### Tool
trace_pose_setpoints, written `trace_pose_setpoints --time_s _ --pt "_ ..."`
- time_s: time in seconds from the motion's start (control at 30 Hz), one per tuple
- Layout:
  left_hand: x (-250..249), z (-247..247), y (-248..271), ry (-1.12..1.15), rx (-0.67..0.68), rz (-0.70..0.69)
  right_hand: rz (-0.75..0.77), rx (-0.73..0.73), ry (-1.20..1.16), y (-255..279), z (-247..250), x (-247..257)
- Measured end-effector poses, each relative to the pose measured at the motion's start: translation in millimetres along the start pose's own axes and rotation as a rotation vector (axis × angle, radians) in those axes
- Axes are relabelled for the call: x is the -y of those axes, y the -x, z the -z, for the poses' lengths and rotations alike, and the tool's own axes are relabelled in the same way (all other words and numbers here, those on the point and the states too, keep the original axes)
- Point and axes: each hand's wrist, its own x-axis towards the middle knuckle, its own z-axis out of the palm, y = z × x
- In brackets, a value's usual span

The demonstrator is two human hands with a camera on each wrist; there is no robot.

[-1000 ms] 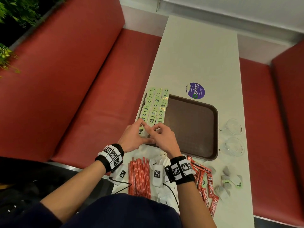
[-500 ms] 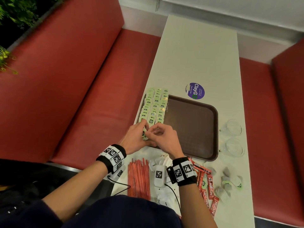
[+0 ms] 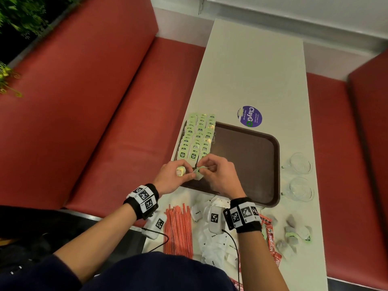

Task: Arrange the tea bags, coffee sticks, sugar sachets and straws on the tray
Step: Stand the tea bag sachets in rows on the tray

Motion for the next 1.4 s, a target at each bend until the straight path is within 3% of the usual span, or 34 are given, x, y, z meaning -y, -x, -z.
trace_pose_setpoints --time_s 0.27,0.5,0.7,0.87,1.03,1.2,1.4 --pt "2 -9 -8 0.014 -0.059 0.049 0.051 -0.053 0.078 -10 -3 -11" --pt "17 -8 -7 -0.020 -0.056 0.114 -0.028 0.176 0.307 -36 -4 -17" --pt "18 2 -12 -0.040 -0.119 0.095 -0.074 0.166 0.339 -63 -6 -13" --pt "12 4 -21 -0.074 -0.177 0.082 -0.022 0.055 0.366 -61 -14 -18" --pt "4 5 -33 -0.180 -0.202 -0.014 0.010 -0.220 0.347 -38 -29 -25" --pt "7 0 -47 -0.360 -0.216 -0.097 -0.111 -0.236 0.263 -18 -60 -26" --pt "8 -6 -52 -0.528 -0.179 -0.154 -0.095 -0.252 0.244 -22 -75 -29"
